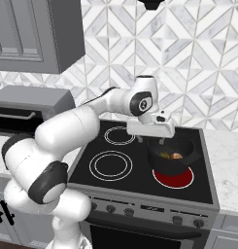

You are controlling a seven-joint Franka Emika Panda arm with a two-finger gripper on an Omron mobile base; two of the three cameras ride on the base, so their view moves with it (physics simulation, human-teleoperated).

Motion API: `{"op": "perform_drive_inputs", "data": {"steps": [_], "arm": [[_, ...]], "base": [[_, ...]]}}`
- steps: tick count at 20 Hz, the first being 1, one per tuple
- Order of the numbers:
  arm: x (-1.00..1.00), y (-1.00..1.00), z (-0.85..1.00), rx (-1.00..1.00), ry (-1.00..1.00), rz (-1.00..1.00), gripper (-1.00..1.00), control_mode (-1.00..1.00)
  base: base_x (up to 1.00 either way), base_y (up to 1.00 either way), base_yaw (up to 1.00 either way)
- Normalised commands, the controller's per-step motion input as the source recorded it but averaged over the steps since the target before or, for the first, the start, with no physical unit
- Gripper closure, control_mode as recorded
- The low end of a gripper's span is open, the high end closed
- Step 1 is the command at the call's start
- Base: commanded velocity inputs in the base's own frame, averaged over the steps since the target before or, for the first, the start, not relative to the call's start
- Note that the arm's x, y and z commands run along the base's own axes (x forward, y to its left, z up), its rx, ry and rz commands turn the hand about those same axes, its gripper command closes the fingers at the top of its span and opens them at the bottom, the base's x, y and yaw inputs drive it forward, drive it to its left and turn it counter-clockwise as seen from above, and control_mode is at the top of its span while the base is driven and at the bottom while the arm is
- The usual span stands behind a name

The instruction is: Put the onion and avocado in the pot. Retrieve the spatula and lightly stir the vegetables in the pot.

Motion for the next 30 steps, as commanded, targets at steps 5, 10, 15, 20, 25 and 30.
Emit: {"op": "perform_drive_inputs", "data": {"steps": [5,10,15,20,25,30], "arm": [[-0.08,1.0,0.0,0.0,-0.53,-0.05,-1.0,-1.0],[0.0,0.88,-0.14,-0.12,-0.12,0.02,-1.0,-1.0],[-0.07,0.45,-0.28,0.0,-0.05,-0.03,-1.0,-1.0],[-0.08,1.0,-0.39,0.0,-0.05,0.0,-1.0,-1.0],[-0.19,1.0,-0.4,-0.02,-0.11,0.0,-1.0,-1.0],[-0.03,1.0,-0.18,0.0,-0.03,0.03,-1.0,-1.0]], "base": [[0.0,0.0,0.0],[0.0,0.0,0.0],[0.0,0.0,0.0],[0.0,0.0,0.0],[0.0,0.0,0.0],[0.0,0.0,0.0]]}}
